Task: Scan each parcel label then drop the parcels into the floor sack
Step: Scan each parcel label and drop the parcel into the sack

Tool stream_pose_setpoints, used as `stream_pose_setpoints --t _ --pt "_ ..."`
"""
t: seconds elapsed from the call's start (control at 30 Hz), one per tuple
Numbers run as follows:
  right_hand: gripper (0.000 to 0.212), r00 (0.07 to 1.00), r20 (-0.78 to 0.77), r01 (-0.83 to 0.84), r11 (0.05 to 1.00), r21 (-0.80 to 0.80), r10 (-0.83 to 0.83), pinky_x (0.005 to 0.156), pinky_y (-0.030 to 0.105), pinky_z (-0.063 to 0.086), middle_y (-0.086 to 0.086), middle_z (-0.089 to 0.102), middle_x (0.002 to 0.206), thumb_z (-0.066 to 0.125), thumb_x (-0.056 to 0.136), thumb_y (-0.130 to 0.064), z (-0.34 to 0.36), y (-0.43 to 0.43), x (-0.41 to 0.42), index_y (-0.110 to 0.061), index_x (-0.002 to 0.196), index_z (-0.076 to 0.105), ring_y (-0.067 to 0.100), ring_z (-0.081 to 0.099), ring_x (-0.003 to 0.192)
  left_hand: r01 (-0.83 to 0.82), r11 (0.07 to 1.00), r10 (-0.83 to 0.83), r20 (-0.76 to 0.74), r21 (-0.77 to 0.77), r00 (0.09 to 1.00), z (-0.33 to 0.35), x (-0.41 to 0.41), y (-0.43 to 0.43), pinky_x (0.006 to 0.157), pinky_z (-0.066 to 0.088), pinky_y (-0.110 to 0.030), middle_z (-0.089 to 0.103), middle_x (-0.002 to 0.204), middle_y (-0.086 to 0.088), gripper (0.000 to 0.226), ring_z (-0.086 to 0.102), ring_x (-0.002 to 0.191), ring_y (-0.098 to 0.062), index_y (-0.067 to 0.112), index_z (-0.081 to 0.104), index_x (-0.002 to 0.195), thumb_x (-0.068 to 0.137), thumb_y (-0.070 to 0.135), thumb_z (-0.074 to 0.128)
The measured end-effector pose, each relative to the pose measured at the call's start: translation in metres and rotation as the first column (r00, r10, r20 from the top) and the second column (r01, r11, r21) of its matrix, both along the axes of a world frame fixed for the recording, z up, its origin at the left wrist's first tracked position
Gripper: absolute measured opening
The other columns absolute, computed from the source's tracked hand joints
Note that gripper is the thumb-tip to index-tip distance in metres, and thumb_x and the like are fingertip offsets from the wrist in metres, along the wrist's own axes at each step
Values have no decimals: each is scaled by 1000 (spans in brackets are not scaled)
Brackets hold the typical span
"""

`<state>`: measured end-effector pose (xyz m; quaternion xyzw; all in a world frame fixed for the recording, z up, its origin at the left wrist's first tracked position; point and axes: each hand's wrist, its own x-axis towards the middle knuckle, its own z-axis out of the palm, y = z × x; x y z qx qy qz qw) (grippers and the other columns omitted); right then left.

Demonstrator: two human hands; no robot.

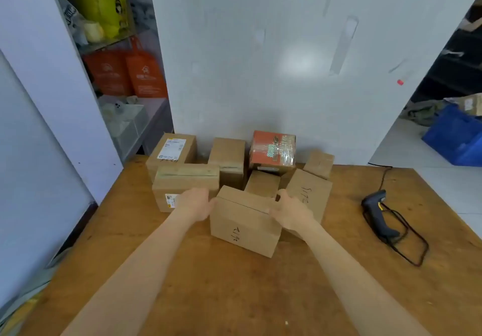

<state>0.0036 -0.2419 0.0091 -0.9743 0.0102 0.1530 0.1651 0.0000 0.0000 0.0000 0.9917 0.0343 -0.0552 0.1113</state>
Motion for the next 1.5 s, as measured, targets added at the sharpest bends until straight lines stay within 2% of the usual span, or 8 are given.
stream_pose_setpoints --t 0.23,0.4,0.53,0.7,0.93,1.2,1.37,1.5 --pt "77 979 -161 142 987 76 -128 89 42 52 12 52 137 53 91 -54 -27 0 13 -18 149 18 32 57 113 -39 963 -45 -301 -268 953 -39 32 8 106 40 -42 44 147 -13 59 45 131 -29 8 33 147 102 46 30" --pt "77 956 -241 210 961 181 -164 79 42 58 10 45 142 54 91 -51 -25 3 15 -25 151 14 32 56 115 -189 858 -54 -450 -478 891 -50 30 5 80 49 -35 43 147 -9 58 59 100 -22 19 21 151 102 49 27" --pt "74 942 -257 278 929 244 -214 82 41 58 11 45 141 63 90 -40 -22 7 13 -22 149 22 30 54 113 -305 786 14 -478 -538 878 -41 26 1 84 52 -38 41 149 -11 62 62 107 -28 19 21 152 100 53 29" --pt "71 941 -257 310 865 394 -220 73 36 53 8 47 136 69 87 -34 -7 14 3 -21 143 28 28 54 111 -711 394 112 -738 -582 666 -13 23 4 87 49 -60 31 151 -22 91 43 129 -48 22 21 151 81 78 39" --pt "50 974 -32 209 824 526 -226 92 49 52 2 52 111 43 93 -58 8 18 -23 -17 121 38 24 55 100 -701 70 78 -697 -710 713 -2 18 34 64 52 -68 41 131 -12 84 44 114 -47 35 31 139 69 69 65" --pt "22 944 92 193 757 624 -317 66 31 45 1 55 96 48 97 -37 4 27 -39 -16 97 43 14 52 84 -668 51 3 -668 -743 744 2 12 42 79 50 -67 48 122 -16 85 50 107 -42 22 43 130 59 52 80" --pt "22 908 109 233 704 670 -404 79 34 49 3 54 111 55 96 -22 -2 25 -39 -15 112 42 20 54 100 -629 63 -64 -632 -775 772 -4 5 44 90 47 -64 52 123 -22 74 55 110 -42 20 49 126 62 44 77" --pt "49 844 56 240 468 850 -533 82 27 45 4 48 136 58 95 -25 -10 19 -35 -21 136 31 17 52 112 -578 -59 -166 -563 -814 810 -11 -5 41 89 49 -64 51 130 -22 84 55 114 -44 23 48 132 55 28 83"
